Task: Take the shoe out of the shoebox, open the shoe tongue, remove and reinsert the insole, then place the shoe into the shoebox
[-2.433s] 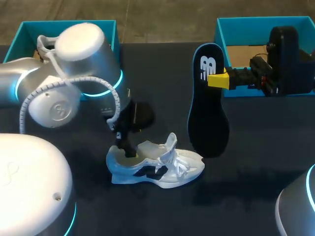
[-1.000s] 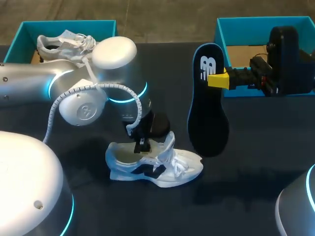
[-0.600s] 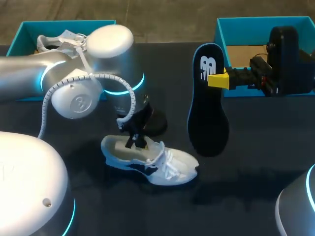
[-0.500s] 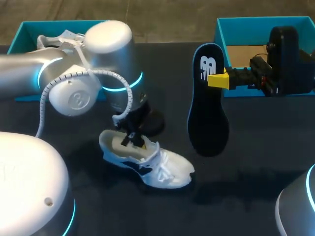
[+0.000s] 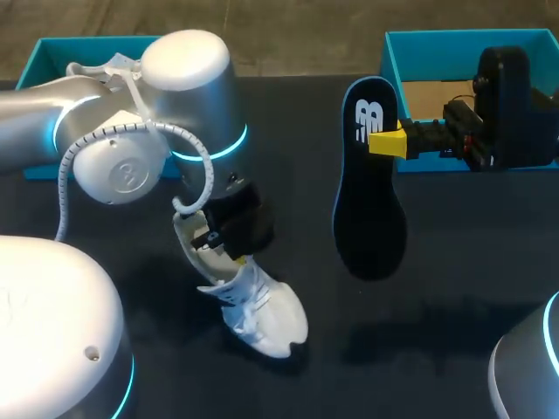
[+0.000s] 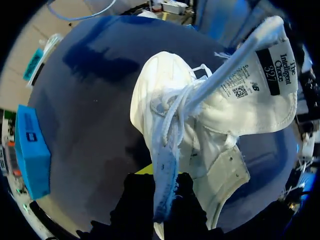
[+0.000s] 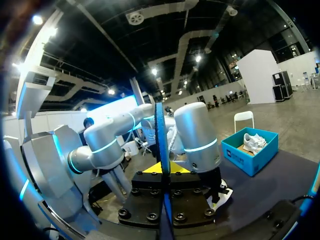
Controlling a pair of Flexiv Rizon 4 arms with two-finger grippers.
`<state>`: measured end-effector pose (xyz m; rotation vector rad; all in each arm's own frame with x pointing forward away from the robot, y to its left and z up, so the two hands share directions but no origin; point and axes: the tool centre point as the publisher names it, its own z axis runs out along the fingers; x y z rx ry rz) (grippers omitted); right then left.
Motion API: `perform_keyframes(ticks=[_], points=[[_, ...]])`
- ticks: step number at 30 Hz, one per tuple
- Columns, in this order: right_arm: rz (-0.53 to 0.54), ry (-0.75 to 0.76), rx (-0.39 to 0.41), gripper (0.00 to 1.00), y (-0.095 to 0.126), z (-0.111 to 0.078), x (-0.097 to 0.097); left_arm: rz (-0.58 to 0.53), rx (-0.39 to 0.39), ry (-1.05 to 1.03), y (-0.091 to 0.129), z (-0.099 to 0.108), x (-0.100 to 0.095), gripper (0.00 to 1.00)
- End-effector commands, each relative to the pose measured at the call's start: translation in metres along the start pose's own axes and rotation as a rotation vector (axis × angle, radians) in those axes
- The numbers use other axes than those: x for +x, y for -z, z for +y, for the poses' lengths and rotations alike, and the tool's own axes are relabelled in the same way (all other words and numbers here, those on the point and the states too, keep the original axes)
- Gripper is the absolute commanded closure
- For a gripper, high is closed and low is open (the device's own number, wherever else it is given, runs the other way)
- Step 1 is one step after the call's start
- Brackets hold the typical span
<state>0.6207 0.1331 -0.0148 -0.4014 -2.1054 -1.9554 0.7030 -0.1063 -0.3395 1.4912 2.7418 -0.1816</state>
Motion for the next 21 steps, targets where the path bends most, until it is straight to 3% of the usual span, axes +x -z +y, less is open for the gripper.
perform_keyframes(ticks=[1,6,11,21], points=[[-0.001,0.0,0.0,1.0,-0.0017,-0.0003,-0.0004,-0.009,-0.039,-0.208,0.0102,-0.0035,0.0108,1.0],[-0.001,0.0,0.0,1.0,-0.0017,-0.0003,-0.0004,-0.002,-0.021,-0.294,0.013,-0.006,0.0103,1.0],[-0.001,0.0,0.0,1.0,-0.0017,-0.0003,-0.0004,0.035,0.049,-0.352,0.0157,-0.0113,0.0095,1.0],[-0.001,0.0,0.0,1.0,-0.0017,-0.0003,-0.0004,0.035,0.049,-0.352,0.0157,-0.0113,0.0095,1.0]])
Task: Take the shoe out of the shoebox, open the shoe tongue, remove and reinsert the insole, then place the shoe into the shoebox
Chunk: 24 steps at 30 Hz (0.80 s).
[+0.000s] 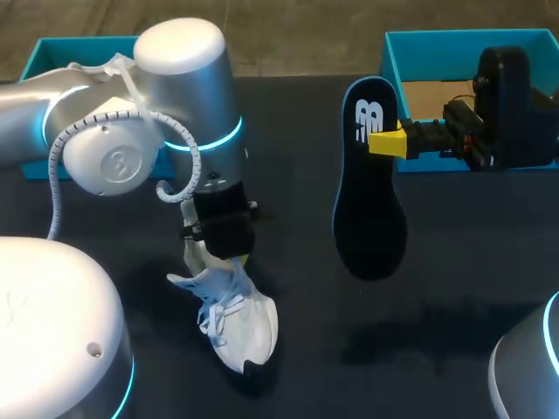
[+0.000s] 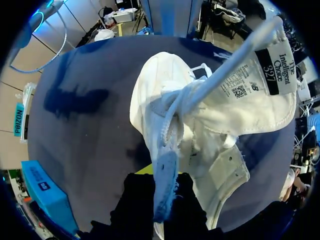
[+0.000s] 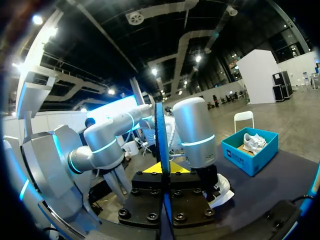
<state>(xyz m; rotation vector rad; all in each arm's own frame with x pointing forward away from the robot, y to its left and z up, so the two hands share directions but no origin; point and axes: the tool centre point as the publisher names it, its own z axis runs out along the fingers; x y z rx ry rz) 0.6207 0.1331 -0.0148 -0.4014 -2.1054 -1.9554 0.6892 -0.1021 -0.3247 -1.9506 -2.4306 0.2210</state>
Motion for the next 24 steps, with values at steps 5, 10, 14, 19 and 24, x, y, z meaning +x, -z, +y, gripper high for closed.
perform_keyframes(ticks=[5,10,14,19,24], points=[[-0.001,0.0,0.0,1.0,-0.002,0.0,0.0,0.008,0.006,-0.056,-0.003,-0.023,0.001,1.0],[-0.001,0.0,0.0,1.0,-0.002,0.0,0.0,0.03,-0.02,-0.126,-0.008,-0.053,-0.002,1.0],[-0.001,0.0,0.0,1.0,-0.002,0.0,0.0,0.047,-0.03,-0.173,-0.014,-0.07,-0.004,1.0],[-0.001,0.0,0.0,1.0,-0.002,0.0,0.0,0.055,-0.051,-0.188,-0.023,-0.081,-0.008,1.0],[-0.001,0.0,0.0,1.0,-0.002,0.0,0.0,0.063,-0.019,-0.217,-0.033,-0.088,-0.012,1.0]])
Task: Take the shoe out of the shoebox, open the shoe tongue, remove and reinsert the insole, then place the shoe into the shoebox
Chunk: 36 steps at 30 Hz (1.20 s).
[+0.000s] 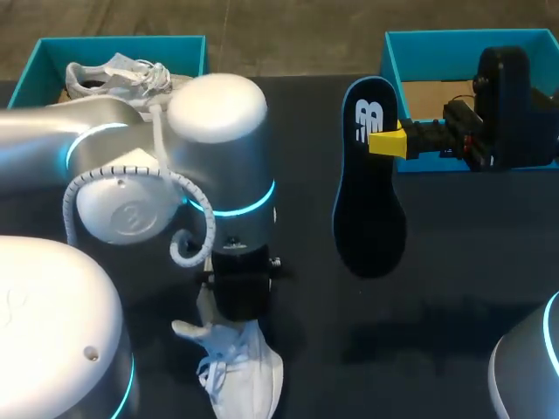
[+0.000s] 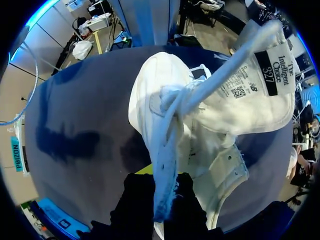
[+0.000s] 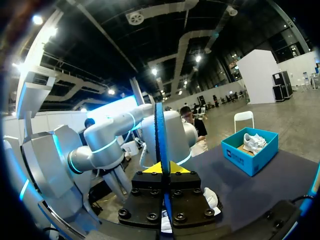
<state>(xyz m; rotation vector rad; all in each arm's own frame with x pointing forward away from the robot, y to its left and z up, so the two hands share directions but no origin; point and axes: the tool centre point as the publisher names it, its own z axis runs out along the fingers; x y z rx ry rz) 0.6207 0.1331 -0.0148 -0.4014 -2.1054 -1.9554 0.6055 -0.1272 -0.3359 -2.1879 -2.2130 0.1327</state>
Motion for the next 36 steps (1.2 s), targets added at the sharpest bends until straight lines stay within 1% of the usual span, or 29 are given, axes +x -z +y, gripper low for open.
perform_keyframes(ticks=[1,5,6,8,18,25,30,36], points=[[-0.001,0.0,0.0,1.0,-0.002,0.0,0.0,0.007,0.007,-0.02,-0.015,-0.003,-0.009,1.0],[-0.001,0.0,0.0,1.0,-0.002,0.0,0.0,0.015,0.021,-0.035,-0.028,-0.004,-0.014,1.0],[-0.001,0.0,0.0,1.0,-0.002,0.0,0.0,0.012,0.031,-0.041,-0.029,-0.003,-0.015,1.0],[-0.001,0.0,0.0,1.0,-0.002,0.0,0.0,0.008,0.028,-0.043,-0.032,-0.002,-0.016,1.0],[-0.001,0.0,0.0,1.0,-0.002,0.0,0.0,-0.014,0.032,-0.023,-0.04,0.007,-0.024,1.0],[-0.001,0.0,0.0,1.0,-0.002,0.0,0.0,-0.043,0.022,-0.052,-0.04,0.008,-0.026,1.0],[-0.001,0.0,0.0,1.0,-0.002,0.0,0.0,-0.04,0.017,-0.068,-0.043,0.006,-0.031,1.0],[-0.001,0.0,0.0,1.0,-0.002,0.0,0.0,-0.069,0.02,-0.085,-0.047,0.005,-0.033,1.0]])
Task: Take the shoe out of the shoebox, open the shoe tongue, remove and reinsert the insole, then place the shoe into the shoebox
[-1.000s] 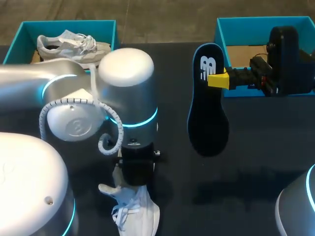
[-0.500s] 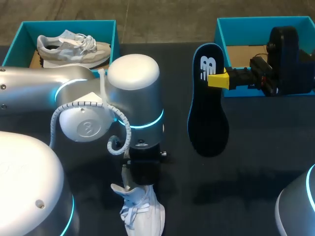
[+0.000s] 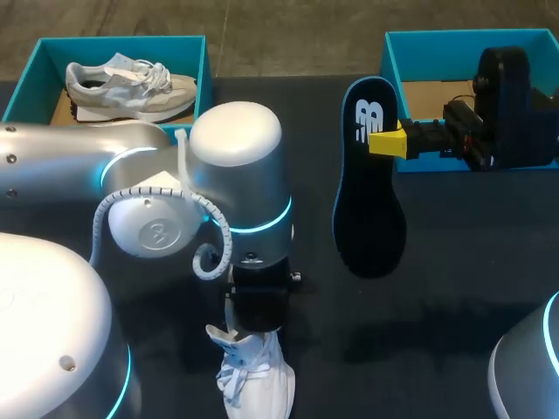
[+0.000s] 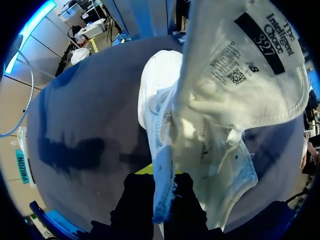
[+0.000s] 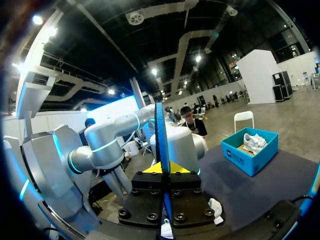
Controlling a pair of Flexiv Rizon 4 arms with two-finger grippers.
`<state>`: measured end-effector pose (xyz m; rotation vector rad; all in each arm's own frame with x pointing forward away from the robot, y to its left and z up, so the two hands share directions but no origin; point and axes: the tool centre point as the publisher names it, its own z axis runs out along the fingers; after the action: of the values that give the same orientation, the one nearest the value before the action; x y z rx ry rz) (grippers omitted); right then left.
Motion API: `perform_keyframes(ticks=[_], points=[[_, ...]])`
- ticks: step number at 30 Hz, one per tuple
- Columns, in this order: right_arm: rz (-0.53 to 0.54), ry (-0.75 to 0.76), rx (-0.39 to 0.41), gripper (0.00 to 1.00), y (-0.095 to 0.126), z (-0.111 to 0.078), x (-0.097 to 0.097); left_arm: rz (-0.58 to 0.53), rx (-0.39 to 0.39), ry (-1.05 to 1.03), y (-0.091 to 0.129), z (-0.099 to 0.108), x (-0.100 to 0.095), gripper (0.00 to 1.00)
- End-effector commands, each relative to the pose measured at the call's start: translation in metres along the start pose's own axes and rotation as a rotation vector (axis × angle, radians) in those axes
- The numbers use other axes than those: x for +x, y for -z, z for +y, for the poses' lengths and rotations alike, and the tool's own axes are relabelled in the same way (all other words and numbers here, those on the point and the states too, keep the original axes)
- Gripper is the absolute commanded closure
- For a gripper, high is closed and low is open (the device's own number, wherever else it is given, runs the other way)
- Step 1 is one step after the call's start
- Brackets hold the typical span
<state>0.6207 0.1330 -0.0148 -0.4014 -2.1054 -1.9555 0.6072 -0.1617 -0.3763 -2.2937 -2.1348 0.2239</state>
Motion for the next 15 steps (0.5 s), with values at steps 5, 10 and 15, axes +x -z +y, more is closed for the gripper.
perform_keyframes(ticks=[5,10,15], points=[[-0.001,0.0,0.0,1.0,-0.002,0.0,0.0,-0.034,-0.01,0.002,-0.006,0.002,-0.001,0.33],[-0.001,0.0,0.0,1.0,-0.002,0.0,0.0,-0.069,-0.027,0.01,-0.003,0.002,-0.002,0.0],[-0.001,0.0,0.0,1.0,-0.002,0.0,0.0,-0.115,-0.062,0.013,0.008,-0.001,0.0,0.0]])
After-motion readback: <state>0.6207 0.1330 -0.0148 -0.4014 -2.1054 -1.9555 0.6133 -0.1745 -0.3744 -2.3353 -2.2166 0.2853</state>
